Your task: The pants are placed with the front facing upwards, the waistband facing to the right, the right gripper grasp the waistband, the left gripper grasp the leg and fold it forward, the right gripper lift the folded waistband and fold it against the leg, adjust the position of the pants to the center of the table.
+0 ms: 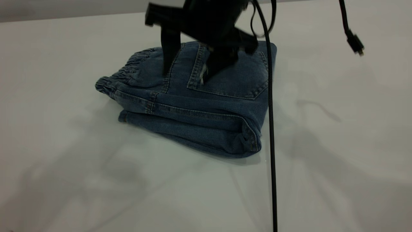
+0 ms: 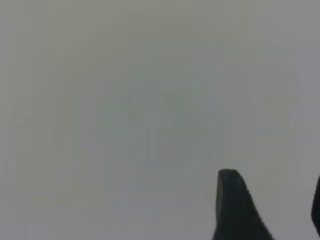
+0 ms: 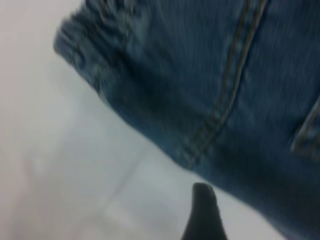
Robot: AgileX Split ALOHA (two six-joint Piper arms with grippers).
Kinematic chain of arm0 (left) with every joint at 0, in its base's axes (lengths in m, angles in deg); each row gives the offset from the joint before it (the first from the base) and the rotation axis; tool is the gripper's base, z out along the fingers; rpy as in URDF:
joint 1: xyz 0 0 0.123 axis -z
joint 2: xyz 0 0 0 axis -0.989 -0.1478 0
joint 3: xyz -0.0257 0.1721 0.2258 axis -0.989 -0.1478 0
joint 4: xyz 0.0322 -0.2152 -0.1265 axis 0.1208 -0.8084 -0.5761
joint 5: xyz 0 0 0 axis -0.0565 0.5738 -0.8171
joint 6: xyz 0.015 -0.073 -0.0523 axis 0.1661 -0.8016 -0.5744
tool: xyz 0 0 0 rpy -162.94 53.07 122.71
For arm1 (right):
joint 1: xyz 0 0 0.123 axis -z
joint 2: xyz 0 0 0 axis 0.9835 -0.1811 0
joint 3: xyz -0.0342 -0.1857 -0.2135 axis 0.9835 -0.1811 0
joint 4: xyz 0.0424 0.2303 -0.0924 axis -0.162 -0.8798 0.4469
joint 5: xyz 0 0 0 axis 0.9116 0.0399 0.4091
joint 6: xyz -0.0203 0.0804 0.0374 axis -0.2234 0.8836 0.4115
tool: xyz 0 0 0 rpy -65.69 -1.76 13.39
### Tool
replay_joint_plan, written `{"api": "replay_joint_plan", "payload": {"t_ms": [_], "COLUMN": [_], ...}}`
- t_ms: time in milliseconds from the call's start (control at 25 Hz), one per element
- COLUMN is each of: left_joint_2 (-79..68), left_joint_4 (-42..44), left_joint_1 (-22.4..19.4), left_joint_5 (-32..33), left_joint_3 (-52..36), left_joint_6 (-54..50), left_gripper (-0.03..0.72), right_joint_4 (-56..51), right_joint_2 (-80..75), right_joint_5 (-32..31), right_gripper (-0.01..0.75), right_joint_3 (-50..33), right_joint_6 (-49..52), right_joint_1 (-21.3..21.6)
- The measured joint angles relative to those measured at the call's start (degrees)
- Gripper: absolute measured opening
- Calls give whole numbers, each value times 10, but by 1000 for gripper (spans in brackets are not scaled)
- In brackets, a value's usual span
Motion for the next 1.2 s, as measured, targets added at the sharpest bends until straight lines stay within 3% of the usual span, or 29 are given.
{"api": "replay_joint_plan", "payload": {"t_ms": [200, 480, 800, 1000, 1200], "left_joint_2": [11, 28, 29, 29, 29], "left_joint_4": [0, 0, 0, 0, 0], "left_joint_1": [0, 0, 0, 0, 0], "left_joint_5": [0, 1, 1, 0, 0], "left_joint_3": [0, 0, 0, 0, 0], "left_joint_6": [0, -2, -3, -3, -3], "left_gripper": [341, 341, 341, 341, 341], "right_joint_4": [6, -29, 38, 97, 115], "right_joint_2": [-11, -96, -137, -140, -140], "right_joint_5": [29, -45, -8, -67, -81], "right_gripper": [446, 445, 445, 444, 444], "right_joint_3": [37, 114, 140, 140, 140], "right_joint_6": [67, 153, 293, 304, 280], "right_joint_1": [0, 1, -1, -17, -33]}}
